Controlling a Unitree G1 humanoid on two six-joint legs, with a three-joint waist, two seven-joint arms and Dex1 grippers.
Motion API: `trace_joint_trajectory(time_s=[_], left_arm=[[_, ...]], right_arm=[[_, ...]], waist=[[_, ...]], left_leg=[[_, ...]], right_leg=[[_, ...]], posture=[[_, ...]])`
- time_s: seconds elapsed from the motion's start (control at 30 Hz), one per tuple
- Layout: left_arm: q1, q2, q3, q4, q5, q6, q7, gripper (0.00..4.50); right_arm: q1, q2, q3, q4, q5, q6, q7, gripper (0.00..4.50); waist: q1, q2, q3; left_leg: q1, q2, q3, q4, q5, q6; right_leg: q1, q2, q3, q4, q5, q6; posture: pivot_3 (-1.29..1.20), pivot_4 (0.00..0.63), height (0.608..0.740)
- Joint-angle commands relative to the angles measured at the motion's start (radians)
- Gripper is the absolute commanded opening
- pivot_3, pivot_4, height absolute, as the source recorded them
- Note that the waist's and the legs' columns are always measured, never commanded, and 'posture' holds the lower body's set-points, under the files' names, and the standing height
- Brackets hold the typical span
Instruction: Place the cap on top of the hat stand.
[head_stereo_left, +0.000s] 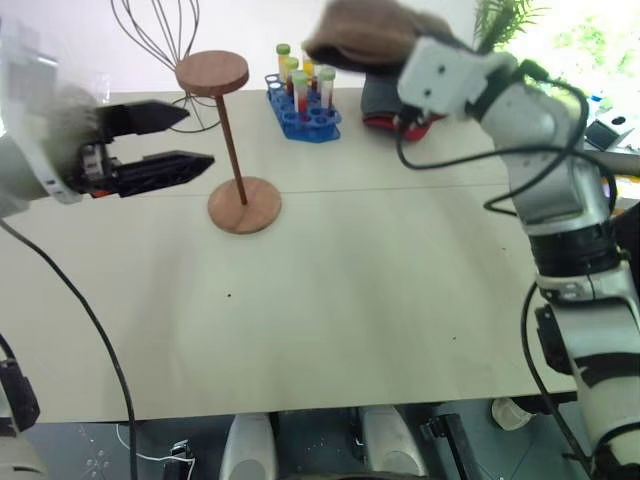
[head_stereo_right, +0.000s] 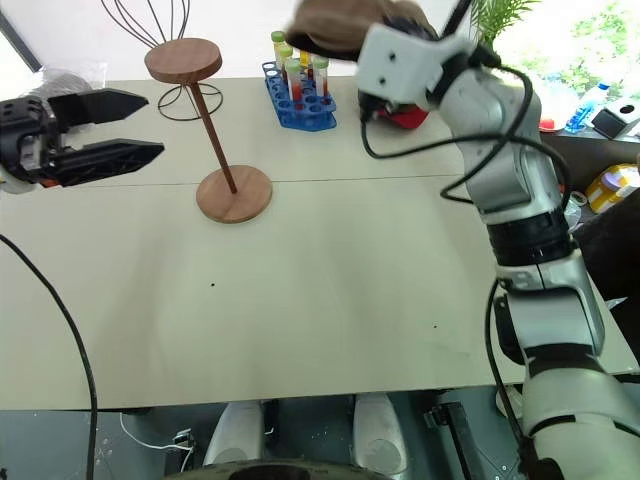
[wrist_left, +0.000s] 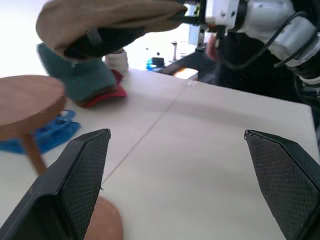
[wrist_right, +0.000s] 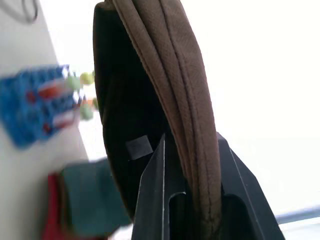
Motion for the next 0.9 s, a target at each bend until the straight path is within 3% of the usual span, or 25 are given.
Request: trace_joint_trajectory(time_s=[0.03, 0.2, 0.4, 0.9], left_arm=[[0.046, 0.043, 0.104, -0.033, -0.018, 0.007, 0.025, 4.50], [0.112, 0.066, 0.192, -0.059, -0.046, 0.029, 0.060, 4.50], [0.170, 0.099, 0.281, -0.059, -0.054, 0.030, 0.085, 4.50], [0.066, 0.154, 0.274, 0.103, -0.056, -0.006, 0.140, 4.50]], right_arm=[[-0.167, 0.086, 0.025, 0.119, 0.006, -0.077, -0.052, 0.02], [-0.274, 0.211, 0.071, 0.262, 0.022, -0.186, -0.076, 0.02], [-0.300, 0.304, 0.122, 0.333, 0.005, -0.260, -0.105, 0.02], [-0.082, 0.298, 0.189, 0.116, -0.011, -0.293, -0.008, 0.02]], waist=[[-0.001, 0.000, 0.000], [0.003, -0.001, 0.000], [0.003, -0.001, 0.000], [0.002, -0.002, -0.001]], left_leg=[[0.000, 0.000, 0.000, 0.000, 0.000, 0.000], [-0.002, 0.000, 0.001, -0.005, 0.001, -0.001], [-0.001, 0.000, 0.001, -0.006, 0.001, -0.002], [-0.001, 0.000, 0.001, -0.007, 0.002, -0.004]], right_leg=[[-0.001, 0.000, 0.000, 0.001, 0.000, 0.000], [-0.004, 0.000, 0.000, 0.000, 0.001, 0.001], [-0.004, 0.000, 0.000, 0.000, 0.001, 0.001], [-0.005, 0.000, 0.000, 0.001, 0.001, 0.001]], posture=[[0.00, 0.150, 0.728], [0.00, 0.150, 0.728], [0.00, 0.150, 0.728], [0.00, 0.150, 0.728]])
